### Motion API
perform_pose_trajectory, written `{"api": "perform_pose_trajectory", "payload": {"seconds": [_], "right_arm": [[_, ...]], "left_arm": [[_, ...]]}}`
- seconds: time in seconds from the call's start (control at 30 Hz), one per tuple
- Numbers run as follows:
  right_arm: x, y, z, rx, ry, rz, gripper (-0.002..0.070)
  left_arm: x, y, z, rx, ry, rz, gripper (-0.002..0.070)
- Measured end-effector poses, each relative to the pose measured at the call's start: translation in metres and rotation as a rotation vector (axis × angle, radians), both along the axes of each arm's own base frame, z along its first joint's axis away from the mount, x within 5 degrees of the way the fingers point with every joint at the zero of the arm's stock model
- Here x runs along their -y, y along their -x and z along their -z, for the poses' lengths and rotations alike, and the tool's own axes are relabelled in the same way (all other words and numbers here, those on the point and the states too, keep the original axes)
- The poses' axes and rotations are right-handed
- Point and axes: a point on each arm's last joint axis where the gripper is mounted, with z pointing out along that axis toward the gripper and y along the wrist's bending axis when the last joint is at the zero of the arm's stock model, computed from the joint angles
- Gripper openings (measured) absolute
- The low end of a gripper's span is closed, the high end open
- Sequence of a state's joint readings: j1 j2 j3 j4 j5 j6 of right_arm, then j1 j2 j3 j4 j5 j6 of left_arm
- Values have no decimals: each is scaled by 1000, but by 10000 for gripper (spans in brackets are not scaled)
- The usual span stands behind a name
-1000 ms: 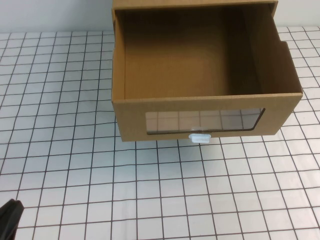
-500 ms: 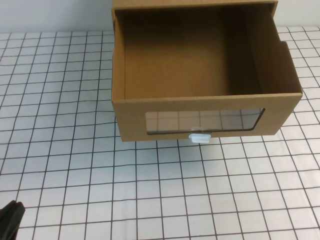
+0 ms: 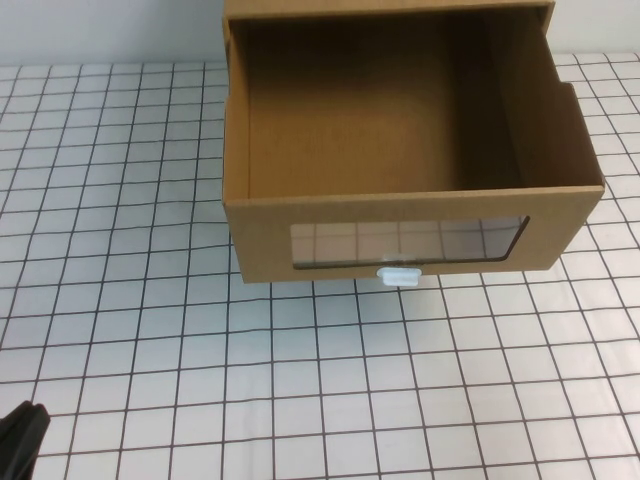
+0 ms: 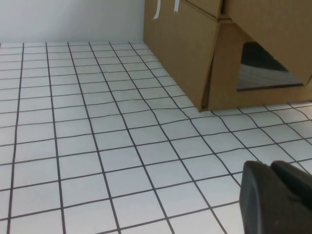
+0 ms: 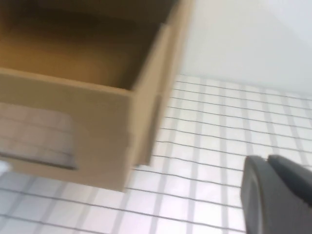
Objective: Open the shoe box
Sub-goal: 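Pull the top drawer of the cardboard box fully open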
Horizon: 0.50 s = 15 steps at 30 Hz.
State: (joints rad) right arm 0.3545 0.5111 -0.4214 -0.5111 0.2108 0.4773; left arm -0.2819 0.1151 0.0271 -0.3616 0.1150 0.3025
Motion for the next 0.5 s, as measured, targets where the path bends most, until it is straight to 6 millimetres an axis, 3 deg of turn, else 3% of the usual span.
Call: {"api": "perform_pose_trajectory", "payload": {"seconds": [0.27, 0.5], "right_arm": [[28, 32, 65, 135, -64, 221, -13], [32, 53, 88, 217, -120, 273, -13]], "left_arm": [[0, 0, 0, 0, 0, 0, -3], [0, 0, 0, 0, 0, 0, -3]]}}
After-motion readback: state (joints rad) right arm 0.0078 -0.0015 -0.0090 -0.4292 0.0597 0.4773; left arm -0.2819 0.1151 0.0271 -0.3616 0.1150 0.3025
